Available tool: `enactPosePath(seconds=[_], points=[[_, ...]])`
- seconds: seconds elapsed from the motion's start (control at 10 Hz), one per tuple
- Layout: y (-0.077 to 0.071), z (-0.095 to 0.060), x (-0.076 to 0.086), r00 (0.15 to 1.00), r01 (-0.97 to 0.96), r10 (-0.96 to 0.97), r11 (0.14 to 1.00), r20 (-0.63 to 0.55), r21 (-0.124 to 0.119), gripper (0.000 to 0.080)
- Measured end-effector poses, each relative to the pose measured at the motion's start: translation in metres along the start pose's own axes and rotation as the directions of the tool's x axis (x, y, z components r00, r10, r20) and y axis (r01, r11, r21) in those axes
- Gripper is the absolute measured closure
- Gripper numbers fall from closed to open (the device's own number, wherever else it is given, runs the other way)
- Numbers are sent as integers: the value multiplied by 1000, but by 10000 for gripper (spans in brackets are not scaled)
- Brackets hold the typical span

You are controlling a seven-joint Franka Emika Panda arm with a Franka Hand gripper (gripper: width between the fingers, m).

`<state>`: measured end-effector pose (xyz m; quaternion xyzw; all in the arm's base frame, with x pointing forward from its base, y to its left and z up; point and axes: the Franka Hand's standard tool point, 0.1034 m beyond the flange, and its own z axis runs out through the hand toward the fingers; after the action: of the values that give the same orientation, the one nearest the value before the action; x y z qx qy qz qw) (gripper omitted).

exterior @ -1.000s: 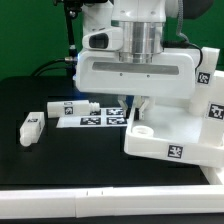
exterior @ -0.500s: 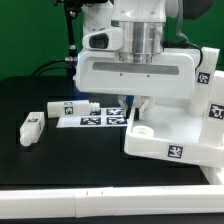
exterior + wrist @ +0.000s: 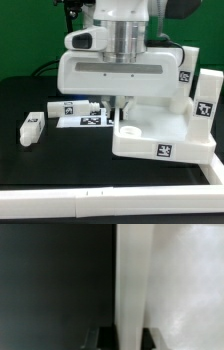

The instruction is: Assemble desk

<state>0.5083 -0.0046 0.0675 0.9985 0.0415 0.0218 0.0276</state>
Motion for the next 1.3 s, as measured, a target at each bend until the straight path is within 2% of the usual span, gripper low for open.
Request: enactPosePath(seconds=[0.1,0.2,0.5,0.6,0.7,0.8,0.9,1.0,1.3], points=[[8,0,5,979,205,-205,979,-1,-10,748],[5,1,7,937,349,-349,937,-12,-20,748],[11,2,5,862,506,-506,862,13,-29,748],[15,-2,20,788,615,-614,788,31,-16,748],[24,-6,49,678,735,-734,678,32,-7,748],[26,-8,70,579,815,-815,579,37,4,747],[29,-10,87,476,879,-879,476,43,3,747],[30,-7,84,461,888,-887,461,42,-9,747],[40,-4,78,316,948,-945,317,85,1,747]])
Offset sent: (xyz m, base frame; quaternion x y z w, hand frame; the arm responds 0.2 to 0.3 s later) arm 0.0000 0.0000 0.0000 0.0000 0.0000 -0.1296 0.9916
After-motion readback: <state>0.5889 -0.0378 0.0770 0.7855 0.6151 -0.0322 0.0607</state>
